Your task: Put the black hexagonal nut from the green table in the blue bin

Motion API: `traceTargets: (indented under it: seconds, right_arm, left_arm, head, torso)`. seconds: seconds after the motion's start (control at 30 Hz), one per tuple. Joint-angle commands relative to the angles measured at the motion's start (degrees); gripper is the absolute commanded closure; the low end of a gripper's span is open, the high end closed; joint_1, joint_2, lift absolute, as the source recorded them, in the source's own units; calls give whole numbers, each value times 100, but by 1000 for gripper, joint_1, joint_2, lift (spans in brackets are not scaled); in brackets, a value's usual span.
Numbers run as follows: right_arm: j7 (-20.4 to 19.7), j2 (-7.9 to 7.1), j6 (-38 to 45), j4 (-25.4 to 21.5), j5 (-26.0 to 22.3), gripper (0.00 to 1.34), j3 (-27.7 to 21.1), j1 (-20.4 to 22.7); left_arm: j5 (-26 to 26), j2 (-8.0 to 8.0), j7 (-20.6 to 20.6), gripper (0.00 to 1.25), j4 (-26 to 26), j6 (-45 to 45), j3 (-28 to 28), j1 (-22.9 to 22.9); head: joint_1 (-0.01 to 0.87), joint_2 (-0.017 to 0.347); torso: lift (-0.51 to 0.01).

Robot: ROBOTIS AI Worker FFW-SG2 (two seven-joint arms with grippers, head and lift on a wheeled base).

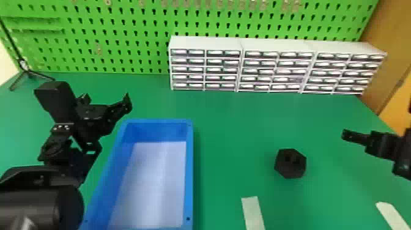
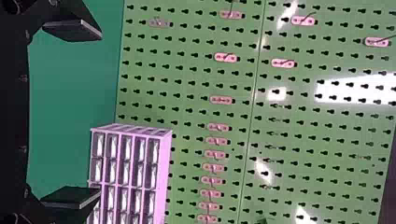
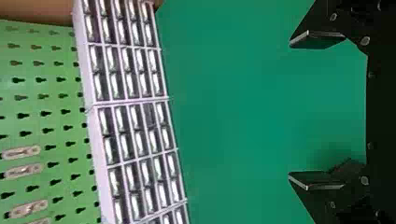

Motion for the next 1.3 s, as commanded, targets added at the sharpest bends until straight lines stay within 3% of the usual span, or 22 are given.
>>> traceTargets:
  seconds: [0.0,0.27,0.77,1.07,1.27]
  right_arm:
    - [0,-91,773,-222,276,283,237,-164]
    - [0,-205,1608,-380,355,283,624,-269]
    - [0,-65,1687,-889,829,285,800,-278]
    - [0,111,1687,-986,856,285,861,-225]
    - [0,138,1687,-986,935,285,958,-208]
  left_arm:
    - [0,-5,-1,111,0,0,-6,0]
    - [0,4,-1,111,0,0,3,0]
    - [0,-5,-1,111,0,0,-24,-8]
    - [0,-5,-19,111,0,0,-24,-8]
    - [0,4,-36,111,0,0,-24,-26]
  head:
    - [692,8]
    - [692,8]
    - [692,8]
    - [692,8]
    - [692,8]
  torso:
    - [-97]
    - [-97]
    - [-97]
    - [-97]
    - [-97]
